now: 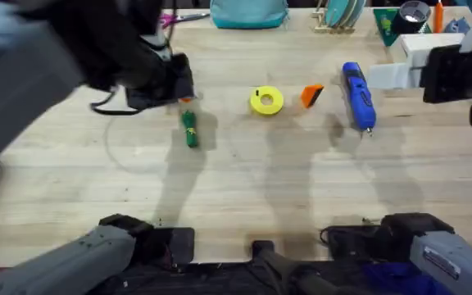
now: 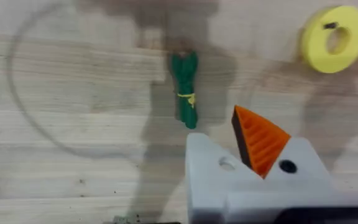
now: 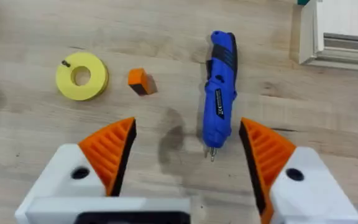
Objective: Pick up the gripper from the table and insert it into the empty holder that is missing its gripper. Then pick up a screw, insert it into the mounting hole, and use the screwdriver to tighten it. Finally, clean up the table by picking up the vegetable and placing it into the bucket.
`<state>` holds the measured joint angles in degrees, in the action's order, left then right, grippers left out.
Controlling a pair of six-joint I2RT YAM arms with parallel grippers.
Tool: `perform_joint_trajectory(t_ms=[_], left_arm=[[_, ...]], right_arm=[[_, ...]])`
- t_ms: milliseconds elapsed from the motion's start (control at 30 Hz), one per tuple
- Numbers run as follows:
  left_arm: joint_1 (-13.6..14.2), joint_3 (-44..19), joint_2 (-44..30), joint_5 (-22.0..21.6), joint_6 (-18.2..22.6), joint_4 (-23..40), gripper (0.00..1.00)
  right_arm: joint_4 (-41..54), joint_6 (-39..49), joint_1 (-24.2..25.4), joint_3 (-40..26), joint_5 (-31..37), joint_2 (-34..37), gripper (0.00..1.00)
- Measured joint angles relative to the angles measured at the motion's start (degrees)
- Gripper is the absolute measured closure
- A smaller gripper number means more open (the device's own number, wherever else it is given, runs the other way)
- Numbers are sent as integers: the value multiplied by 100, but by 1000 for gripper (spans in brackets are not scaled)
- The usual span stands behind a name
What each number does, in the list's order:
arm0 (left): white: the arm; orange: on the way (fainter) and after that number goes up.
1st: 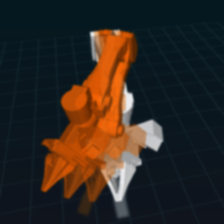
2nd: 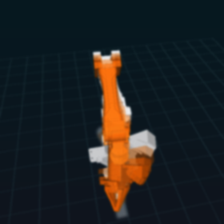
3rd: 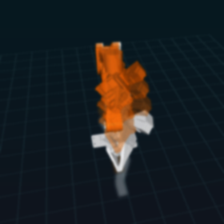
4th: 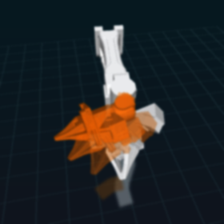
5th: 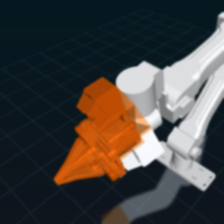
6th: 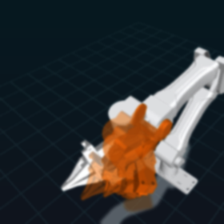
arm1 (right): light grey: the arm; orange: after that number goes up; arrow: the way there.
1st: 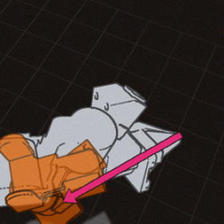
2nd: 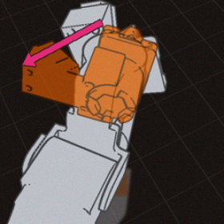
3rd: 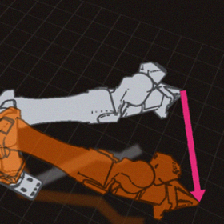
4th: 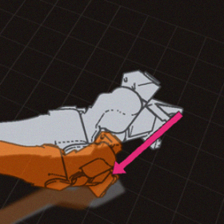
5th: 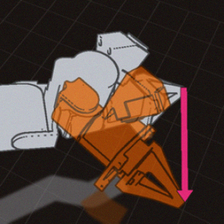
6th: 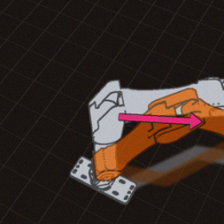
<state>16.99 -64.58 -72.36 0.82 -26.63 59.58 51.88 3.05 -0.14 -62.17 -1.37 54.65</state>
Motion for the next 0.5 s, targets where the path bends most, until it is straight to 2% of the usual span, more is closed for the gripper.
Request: perform_joint_trajectory(t_ms=[300,500], left_arm=[[0,-210,1182,-60,48,264,990],[0,-214,1351,-66,66,263,990]], right_arm=[[0,1,0,0,0,0,5],[0,2,0,0,0,0,5]])
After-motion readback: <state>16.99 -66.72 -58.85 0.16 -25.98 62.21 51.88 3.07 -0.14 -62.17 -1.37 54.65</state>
